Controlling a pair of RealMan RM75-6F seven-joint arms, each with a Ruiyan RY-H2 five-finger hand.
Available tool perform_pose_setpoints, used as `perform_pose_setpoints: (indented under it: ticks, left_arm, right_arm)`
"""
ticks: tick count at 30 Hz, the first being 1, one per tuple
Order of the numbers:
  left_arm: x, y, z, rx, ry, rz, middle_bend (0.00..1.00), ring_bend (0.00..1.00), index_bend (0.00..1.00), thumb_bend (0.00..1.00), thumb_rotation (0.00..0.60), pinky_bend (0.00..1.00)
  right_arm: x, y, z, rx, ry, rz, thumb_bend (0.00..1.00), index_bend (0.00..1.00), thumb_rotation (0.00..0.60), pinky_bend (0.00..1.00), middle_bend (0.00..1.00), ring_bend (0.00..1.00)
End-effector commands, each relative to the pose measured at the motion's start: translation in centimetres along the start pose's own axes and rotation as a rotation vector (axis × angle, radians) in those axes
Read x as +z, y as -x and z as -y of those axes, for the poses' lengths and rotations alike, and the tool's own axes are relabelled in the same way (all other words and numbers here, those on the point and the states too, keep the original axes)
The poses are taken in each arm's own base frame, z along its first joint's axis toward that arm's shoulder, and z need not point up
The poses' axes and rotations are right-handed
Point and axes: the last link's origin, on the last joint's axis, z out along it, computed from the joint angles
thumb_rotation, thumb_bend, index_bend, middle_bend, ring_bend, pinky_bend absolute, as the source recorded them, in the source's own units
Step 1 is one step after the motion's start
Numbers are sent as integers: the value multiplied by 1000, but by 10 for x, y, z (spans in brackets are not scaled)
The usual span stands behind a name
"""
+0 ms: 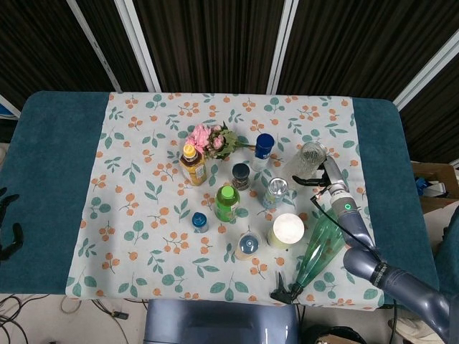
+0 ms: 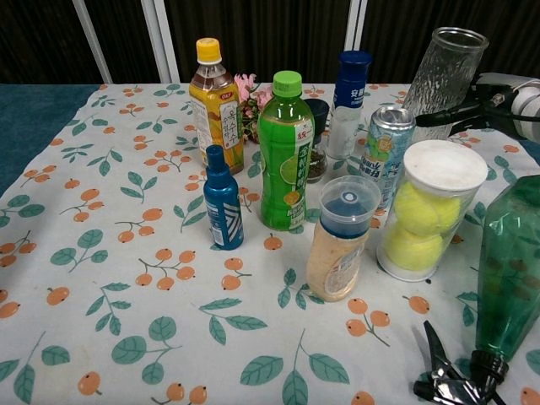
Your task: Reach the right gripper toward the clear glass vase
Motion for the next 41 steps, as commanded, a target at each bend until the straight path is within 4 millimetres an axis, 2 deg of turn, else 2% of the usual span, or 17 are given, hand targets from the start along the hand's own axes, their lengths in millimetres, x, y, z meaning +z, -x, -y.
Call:
perform_pose_setpoints:
  ticks: [1, 11, 17, 20, 26, 41]
  left_arm:
    - [0, 0, 0, 0, 0, -1, 63, 110, 180, 591, 600, 1]
    - [-1, 0, 0, -1, 4, 0, 63, 110, 180, 591, 600, 1]
    - [-1, 0, -1, 0, 6, 1, 63, 110, 181, 591, 600, 1]
    - [-1, 1, -1, 0, 7, 2, 63, 110, 181, 591, 600, 1]
    - [-1, 1, -1, 2, 8, 3, 63, 110, 182, 591, 600, 1]
    - [-1, 1, -2, 1, 8, 3, 63, 110, 182, 591, 600, 1]
  right_arm:
    - [-8, -8, 7, 7, -47, -25, 352, 399, 600, 384, 395, 357]
    - [-24, -37, 35, 30, -122, -46, 351, 401, 600, 384, 397, 360]
    - [-42, -47, 60, 35, -179, -31, 351, 401, 600, 384, 397, 361]
    - [-52, -53, 80, 28, -224, -17, 351, 402, 600, 384, 397, 361]
    - [-68, -58, 104, 42, -277, 5, 351, 403, 600, 384, 397, 361]
    - [-86, -77, 127, 106, -344, -11, 351, 405, 600, 384, 397, 361]
